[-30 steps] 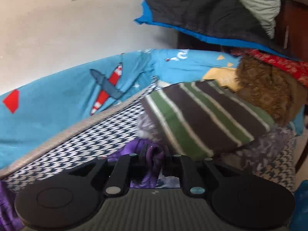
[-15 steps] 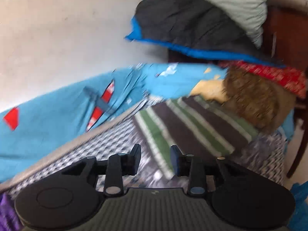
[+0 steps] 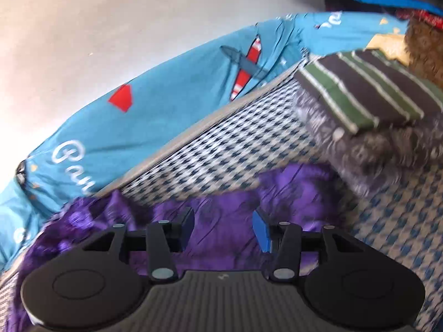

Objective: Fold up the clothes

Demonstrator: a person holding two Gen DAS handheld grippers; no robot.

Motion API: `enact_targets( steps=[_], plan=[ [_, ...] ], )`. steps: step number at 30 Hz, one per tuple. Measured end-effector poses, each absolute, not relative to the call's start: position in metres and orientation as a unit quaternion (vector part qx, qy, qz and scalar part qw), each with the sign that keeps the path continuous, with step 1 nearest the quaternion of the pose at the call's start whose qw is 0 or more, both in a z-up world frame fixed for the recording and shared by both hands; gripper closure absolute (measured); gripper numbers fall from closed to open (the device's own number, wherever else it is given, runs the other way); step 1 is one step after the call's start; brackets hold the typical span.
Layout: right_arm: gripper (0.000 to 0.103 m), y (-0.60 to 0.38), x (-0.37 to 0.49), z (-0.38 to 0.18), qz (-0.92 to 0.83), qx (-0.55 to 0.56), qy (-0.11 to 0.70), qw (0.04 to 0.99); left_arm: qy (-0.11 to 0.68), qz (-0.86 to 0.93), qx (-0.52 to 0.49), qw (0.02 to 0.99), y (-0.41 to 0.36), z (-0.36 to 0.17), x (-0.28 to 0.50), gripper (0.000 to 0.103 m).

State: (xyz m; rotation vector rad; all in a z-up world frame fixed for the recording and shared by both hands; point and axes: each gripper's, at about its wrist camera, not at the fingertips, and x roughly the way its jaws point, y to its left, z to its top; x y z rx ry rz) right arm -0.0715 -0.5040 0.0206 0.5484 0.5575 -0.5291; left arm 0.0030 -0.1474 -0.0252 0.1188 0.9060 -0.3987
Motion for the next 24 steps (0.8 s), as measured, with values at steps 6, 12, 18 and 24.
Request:
enact_targets(
  steps=[6, 12, 18, 24],
  plan=[
    [0.054, -0.464, -0.085, 0.017, -0.188, 0.271, 0.280, 0.902, 0.427, -0.184, 0.051, 0.884, -0.135, -0.022, -0.017, 0.000],
    [0.054, -0.422, -0.089, 0.007, -0.130, 0.244, 0.307, 0.911, 0.421, -0.167, 0.048, 0.890, -0.122, -0.018, -0.028, 0.000],
    [0.054, -0.376, -0.101, -0.008, -0.066, 0.212, 0.327, 0.919, 0.418, -0.148, 0.036, 0.896, -0.106, -0.014, -0.039, 0.000],
    [0.054, -0.341, -0.113, -0.016, -0.022, 0.192, 0.333, 0.923, 0.406, -0.131, 0.040, 0.903, -0.094, -0.009, -0.053, 0.000]
  ],
)
